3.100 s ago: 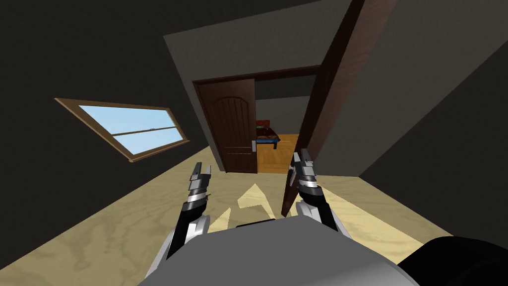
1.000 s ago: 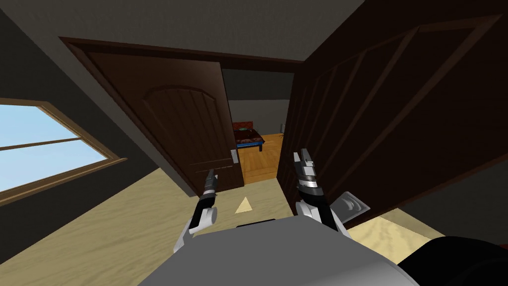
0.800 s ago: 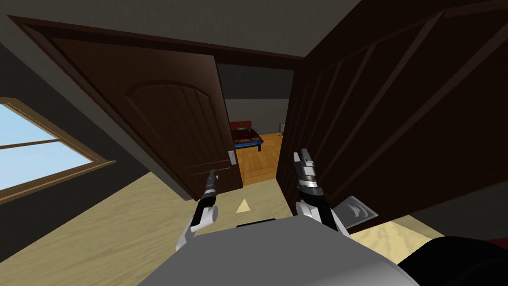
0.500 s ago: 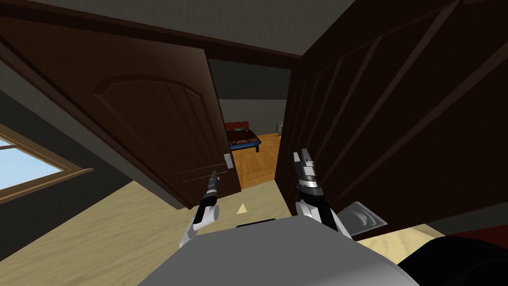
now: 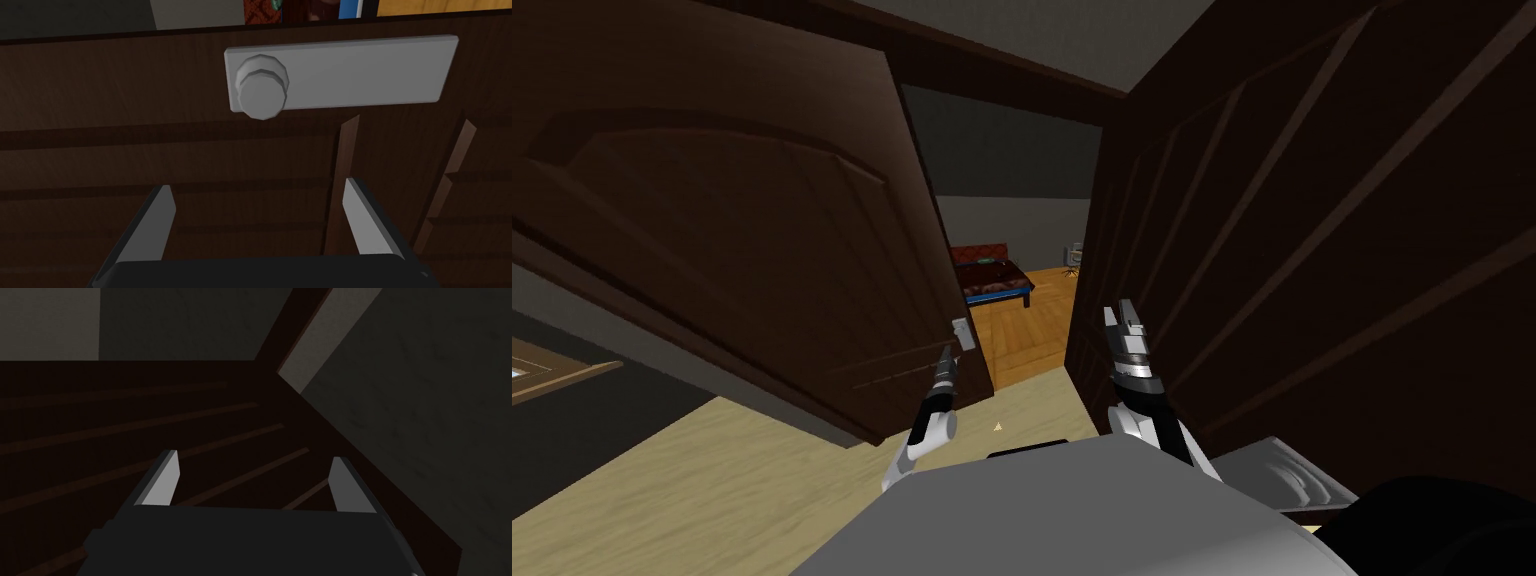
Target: Pull the door open
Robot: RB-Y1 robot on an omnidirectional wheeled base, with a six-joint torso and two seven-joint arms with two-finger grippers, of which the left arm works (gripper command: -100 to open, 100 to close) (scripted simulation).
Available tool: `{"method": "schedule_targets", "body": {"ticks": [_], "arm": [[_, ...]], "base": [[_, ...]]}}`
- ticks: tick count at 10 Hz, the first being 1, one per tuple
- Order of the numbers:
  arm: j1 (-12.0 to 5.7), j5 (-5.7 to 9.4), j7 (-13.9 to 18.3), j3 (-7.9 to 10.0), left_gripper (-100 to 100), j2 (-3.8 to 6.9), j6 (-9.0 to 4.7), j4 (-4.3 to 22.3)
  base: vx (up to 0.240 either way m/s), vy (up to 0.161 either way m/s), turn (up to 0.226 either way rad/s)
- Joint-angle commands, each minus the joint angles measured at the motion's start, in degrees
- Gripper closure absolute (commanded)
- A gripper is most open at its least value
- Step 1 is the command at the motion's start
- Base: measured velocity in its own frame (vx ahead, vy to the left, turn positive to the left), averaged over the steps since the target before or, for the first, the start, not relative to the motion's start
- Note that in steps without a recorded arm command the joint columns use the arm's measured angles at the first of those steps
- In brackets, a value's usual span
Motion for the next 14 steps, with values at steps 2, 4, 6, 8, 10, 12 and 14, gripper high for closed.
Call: {"method": "schedule_targets", "body": {"ticks": [2,4,6,8,10,12,14], "arm": [[-0.27,0.79,1.5,1.37,-100,2.27,-0.45,1.5],[-0.52,1.5,2.9,2.62,-100,4.29,-0.86,2.9],[-0.77,2.21,4.2,3.85,-100,6.27,-1.27,4.3],[-0.99,2.82,5.4,4.92,-100,7.98,-1.62,5.5],[-1.22,2.53,4.8,4.6,100,7.12,-1.62,5.4],[-1.22,2.53,4.8,4.6,100,7.12,-1.62,5.4],[-1.22,2.53,4.8,4.6,100,7.12,-1.62,5.4]], "base": [[0.161,-0.012,-0.142],[0.189,-0.041,-0.11],[0.185,-0.017,-0.122],[0.207,0.003,-0.101],[0.039,0.009,0.0],[-0.029,-0.006,-0.004],[-0.014,-0.004,0.002]]}}
